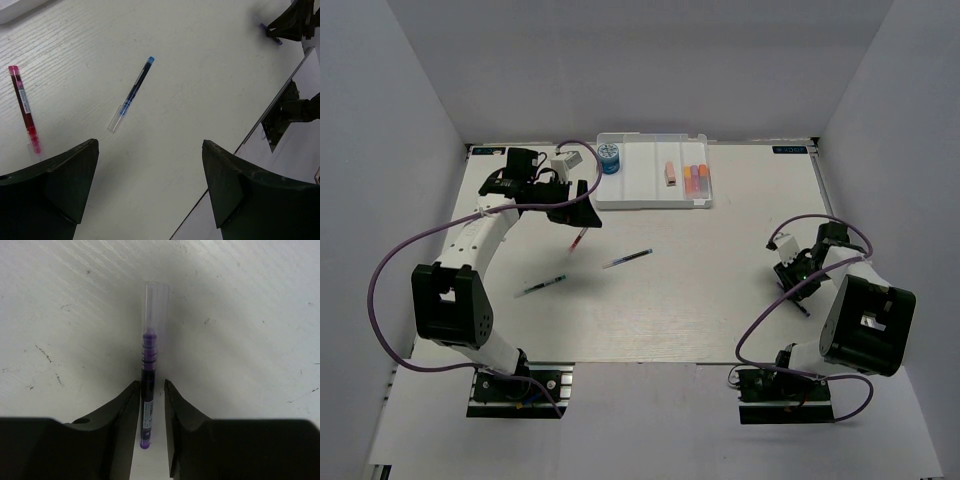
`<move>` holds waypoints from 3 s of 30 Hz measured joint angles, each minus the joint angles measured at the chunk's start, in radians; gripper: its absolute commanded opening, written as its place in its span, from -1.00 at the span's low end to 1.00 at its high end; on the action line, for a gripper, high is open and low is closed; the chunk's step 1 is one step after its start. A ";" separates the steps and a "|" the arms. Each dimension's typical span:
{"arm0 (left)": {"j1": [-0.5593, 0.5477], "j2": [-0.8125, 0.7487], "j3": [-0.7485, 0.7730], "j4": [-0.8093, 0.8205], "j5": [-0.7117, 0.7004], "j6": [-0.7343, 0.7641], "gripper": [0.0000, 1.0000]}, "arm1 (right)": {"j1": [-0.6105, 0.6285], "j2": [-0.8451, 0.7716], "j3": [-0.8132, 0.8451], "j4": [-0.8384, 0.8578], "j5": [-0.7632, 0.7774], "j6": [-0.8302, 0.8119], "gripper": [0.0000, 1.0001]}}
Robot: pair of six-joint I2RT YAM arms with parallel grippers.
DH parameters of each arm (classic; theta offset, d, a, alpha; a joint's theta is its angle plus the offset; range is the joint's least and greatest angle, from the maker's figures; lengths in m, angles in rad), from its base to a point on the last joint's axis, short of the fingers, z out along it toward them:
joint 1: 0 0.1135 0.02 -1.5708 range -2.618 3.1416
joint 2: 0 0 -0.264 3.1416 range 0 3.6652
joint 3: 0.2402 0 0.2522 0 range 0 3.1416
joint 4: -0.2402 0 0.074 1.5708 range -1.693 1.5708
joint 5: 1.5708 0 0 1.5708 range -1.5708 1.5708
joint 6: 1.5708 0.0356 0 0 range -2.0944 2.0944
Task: Sort the stationery into containers
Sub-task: Pick up the pen from the center of the board, then place the pen in the storage box.
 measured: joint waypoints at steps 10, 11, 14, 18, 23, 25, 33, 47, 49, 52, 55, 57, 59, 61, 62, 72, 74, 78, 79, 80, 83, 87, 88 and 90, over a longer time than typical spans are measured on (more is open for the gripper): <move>0.000 0.000 0.000 0.007 0.000 -0.012 0.85 | 0.000 0.005 0.001 0.008 -0.031 -0.024 -1.00; 0.000 0.000 0.000 0.010 0.000 -0.013 0.85 | 0.004 0.005 0.002 0.008 -0.035 -0.024 -1.00; 0.000 0.000 0.000 0.019 0.000 -0.023 0.85 | 0.051 0.009 0.019 -0.015 -0.062 0.010 -1.00; 0.000 0.003 0.000 0.028 0.000 -0.036 0.85 | 0.160 0.024 0.118 -0.065 -0.123 0.100 -1.00; 0.000 0.023 0.000 0.043 -0.002 -0.047 0.85 | 0.310 0.100 0.336 -0.085 -0.195 0.279 -1.00; 0.001 0.029 0.000 0.048 -0.004 -0.061 0.84 | 0.367 0.168 0.447 -0.090 -0.222 0.369 -1.00; 0.002 0.035 -0.002 0.055 -0.017 -0.095 0.83 | 0.509 0.577 1.074 -0.109 -0.235 0.731 -1.00; 0.002 0.048 -0.041 0.081 -0.030 -0.115 0.82 | 0.633 0.903 1.516 0.143 -0.153 1.281 -1.00; 0.002 0.048 -0.056 0.091 -0.030 -0.117 0.82 | 0.656 0.951 1.541 0.173 -0.124 1.307 -1.00; 0.002 0.046 -0.084 0.101 -0.032 -0.122 0.82 | 0.692 1.030 1.579 0.220 -0.082 1.321 -1.00; 0.007 0.039 -0.101 0.103 -0.040 -0.124 0.82 | 0.720 1.084 1.594 0.247 -0.041 1.321 -1.00; 0.008 0.026 -0.114 0.111 -0.045 -0.124 0.82 | 0.736 1.115 1.610 0.260 -0.013 1.320 -1.00; 0.008 0.007 -0.126 0.116 -0.050 -0.125 0.83 | 0.746 1.133 1.613 0.274 0.014 1.319 -1.00; 0.008 -0.013 -0.135 0.121 -0.055 -0.127 0.84 | 0.752 1.145 1.615 0.282 0.045 1.322 -1.00; 0.008 -0.019 -0.138 0.123 -0.060 -0.128 0.84 | 0.753 1.146 1.615 0.288 0.057 1.324 -1.00; 0.008 -0.034 -0.143 0.131 -0.117 -0.147 0.84 | 0.752 1.191 1.632 0.337 0.131 1.364 -0.67; 0.008 -0.034 -0.143 0.131 -0.123 -0.148 0.84 | 0.755 1.198 1.632 0.340 0.131 1.371 -0.55; 0.008 -0.034 -0.143 0.130 -0.129 -0.150 0.84 | 0.760 1.200 1.632 0.344 0.136 1.383 -0.17; 0.008 -0.034 -0.143 0.131 -0.129 -0.150 0.84 | 0.763 1.200 1.632 0.348 0.139 1.382 -0.08; 0.008 -0.034 -0.143 0.130 -0.129 -0.150 0.84 | 0.763 1.200 1.632 0.349 0.142 1.384 0.00; 0.008 -0.034 -0.143 0.130 -0.129 -0.150 0.84 | 0.765 1.200 1.632 0.350 0.143 1.381 0.02; 0.008 -0.035 -0.143 0.127 -0.129 -0.150 0.87 | 0.765 1.194 1.630 0.349 0.094 1.342 0.04; 0.008 -0.037 -0.142 0.122 -0.126 -0.148 0.88 | 0.764 1.180 1.616 0.349 0.064 1.314 0.05; 0.011 -0.042 -0.138 0.111 -0.111 -0.142 0.91 | 0.762 1.130 1.572 0.329 -0.007 1.233 0.04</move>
